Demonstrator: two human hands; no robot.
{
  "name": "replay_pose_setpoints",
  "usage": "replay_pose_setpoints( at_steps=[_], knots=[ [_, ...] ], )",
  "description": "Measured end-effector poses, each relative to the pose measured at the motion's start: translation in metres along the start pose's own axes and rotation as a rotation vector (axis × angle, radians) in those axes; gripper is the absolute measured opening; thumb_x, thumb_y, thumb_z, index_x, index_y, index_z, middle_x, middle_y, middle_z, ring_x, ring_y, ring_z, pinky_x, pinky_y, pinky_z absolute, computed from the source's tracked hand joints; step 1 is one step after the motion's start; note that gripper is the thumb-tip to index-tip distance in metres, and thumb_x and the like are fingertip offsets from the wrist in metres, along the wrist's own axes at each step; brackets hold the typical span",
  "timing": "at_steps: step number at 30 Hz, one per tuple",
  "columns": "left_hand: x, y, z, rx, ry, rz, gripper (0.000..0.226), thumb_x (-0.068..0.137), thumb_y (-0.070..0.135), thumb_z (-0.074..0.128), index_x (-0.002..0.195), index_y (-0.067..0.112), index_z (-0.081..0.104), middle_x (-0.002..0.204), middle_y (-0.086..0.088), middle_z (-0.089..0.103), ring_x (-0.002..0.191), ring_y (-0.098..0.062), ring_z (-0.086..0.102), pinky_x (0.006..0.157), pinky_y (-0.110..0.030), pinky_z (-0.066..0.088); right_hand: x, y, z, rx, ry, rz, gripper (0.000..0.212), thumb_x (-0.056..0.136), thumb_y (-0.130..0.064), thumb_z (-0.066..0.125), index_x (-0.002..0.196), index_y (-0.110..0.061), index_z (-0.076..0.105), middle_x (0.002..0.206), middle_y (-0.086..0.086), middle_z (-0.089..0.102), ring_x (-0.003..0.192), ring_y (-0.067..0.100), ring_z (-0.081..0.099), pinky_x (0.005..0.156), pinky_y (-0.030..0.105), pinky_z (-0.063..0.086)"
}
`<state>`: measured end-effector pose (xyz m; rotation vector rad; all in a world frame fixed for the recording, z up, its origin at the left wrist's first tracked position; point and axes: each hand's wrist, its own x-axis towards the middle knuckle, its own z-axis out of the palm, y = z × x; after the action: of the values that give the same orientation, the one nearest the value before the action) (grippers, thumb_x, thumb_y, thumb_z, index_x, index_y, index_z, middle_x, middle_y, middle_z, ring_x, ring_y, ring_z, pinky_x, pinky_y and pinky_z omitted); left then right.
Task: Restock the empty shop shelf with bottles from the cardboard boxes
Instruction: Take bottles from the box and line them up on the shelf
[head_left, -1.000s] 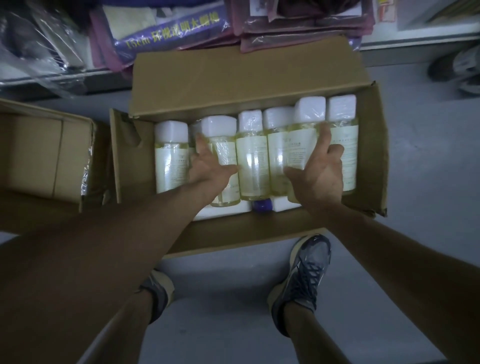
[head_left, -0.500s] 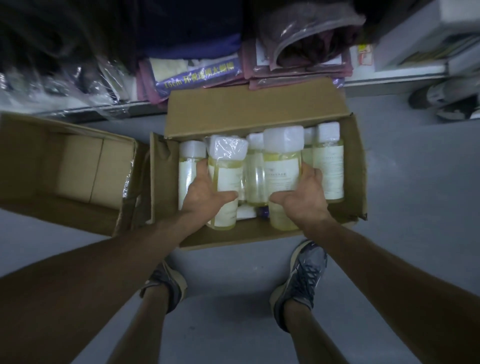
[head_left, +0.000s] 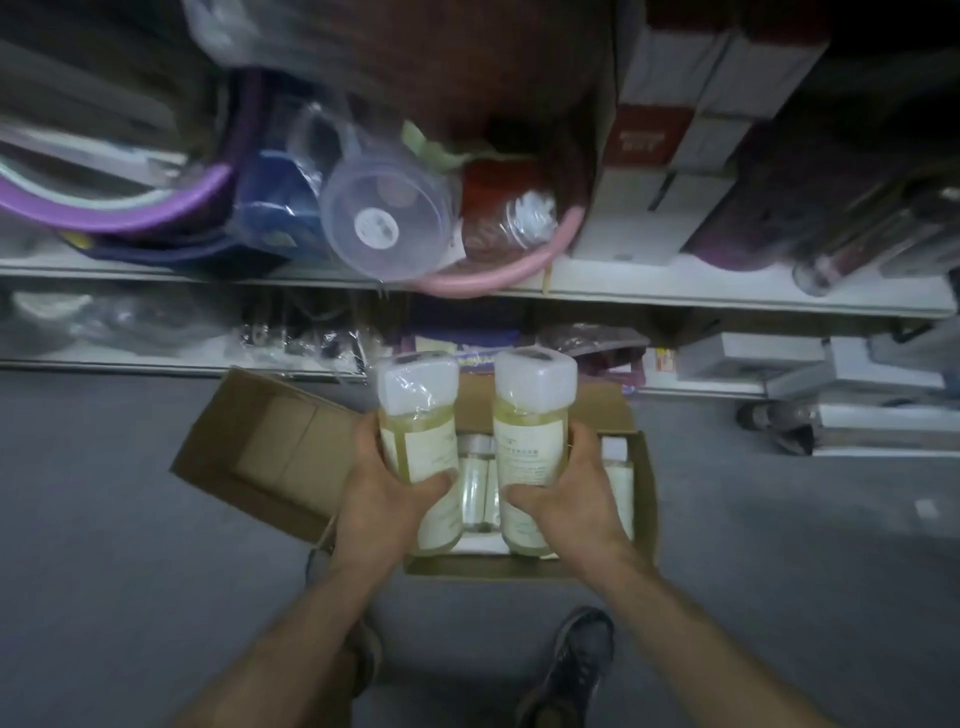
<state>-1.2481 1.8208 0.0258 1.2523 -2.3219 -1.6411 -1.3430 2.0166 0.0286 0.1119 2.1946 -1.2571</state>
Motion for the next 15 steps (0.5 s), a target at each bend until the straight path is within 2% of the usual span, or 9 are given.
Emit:
replay_pose_setpoints(
  at_steps=[3, 5, 8, 13, 15],
  knots=[
    [-0.027, 0.051, -0.054, -0.035, 0.076, 0.03, 0.09, 0.072, 0.022, 0.098, 0.129, 0.056, 0.037, 0.115, 0.026, 0.066, 0.103, 0.011, 0.064, 0.091, -0.037, 0.057, -0.03, -0.065, -0.016, 0.026, -0.001, -0.083, 0.084, 0.064, -0.023, 0.095, 0.109, -0.067, 0.038, 0.111, -0.027, 0.065, 0.096, -0.009, 0.067, 0.076, 0.021, 0.057],
    [-0.045, 0.081, -0.091, -0.041, 0.135, 0.073, 0.091, 0.072, 0.022, 0.098, 0.132, 0.053, 0.037, 0.119, 0.026, 0.064, 0.107, 0.01, 0.061, 0.091, -0.036, 0.055, -0.053, -0.109, -0.023, 0.04, -0.003, -0.145, 0.088, 0.064, -0.024, 0.094, 0.118, -0.064, 0.038, 0.115, -0.026, 0.065, 0.097, -0.01, 0.067, 0.074, 0.02, 0.055],
    [-0.068, 0.12, -0.145, -0.082, 0.243, 0.102, 0.093, 0.073, 0.022, 0.097, 0.143, 0.042, 0.04, 0.116, 0.025, 0.068, 0.1, 0.012, 0.066, 0.087, -0.032, 0.056, -0.088, -0.173, -0.024, 0.044, -0.026, -0.239, 0.095, 0.063, -0.024, 0.093, 0.129, -0.058, 0.034, 0.122, -0.02, 0.063, 0.103, -0.004, 0.066, 0.078, 0.024, 0.055],
    [-0.111, 0.176, -0.234, -0.187, 0.407, 0.105, 0.09, 0.073, 0.034, 0.095, 0.136, 0.057, 0.036, 0.109, 0.039, 0.067, 0.096, 0.02, 0.064, 0.082, -0.03, 0.055, -0.145, -0.268, -0.008, -0.009, -0.091, -0.407, 0.093, 0.065, -0.021, 0.094, 0.129, -0.054, 0.035, 0.122, -0.018, 0.064, 0.105, -0.002, 0.065, 0.082, 0.026, 0.053],
    [-0.13, 0.197, -0.271, -0.22, 0.467, 0.104, 0.09, 0.069, 0.041, 0.094, 0.138, 0.054, 0.037, 0.114, 0.039, 0.066, 0.101, 0.017, 0.065, 0.088, -0.035, 0.058, -0.169, -0.305, 0.004, -0.028, -0.125, -0.466, 0.094, 0.065, -0.023, 0.093, 0.128, -0.057, 0.032, 0.121, -0.019, 0.062, 0.104, -0.004, 0.065, 0.08, 0.021, 0.051]
  ],
)
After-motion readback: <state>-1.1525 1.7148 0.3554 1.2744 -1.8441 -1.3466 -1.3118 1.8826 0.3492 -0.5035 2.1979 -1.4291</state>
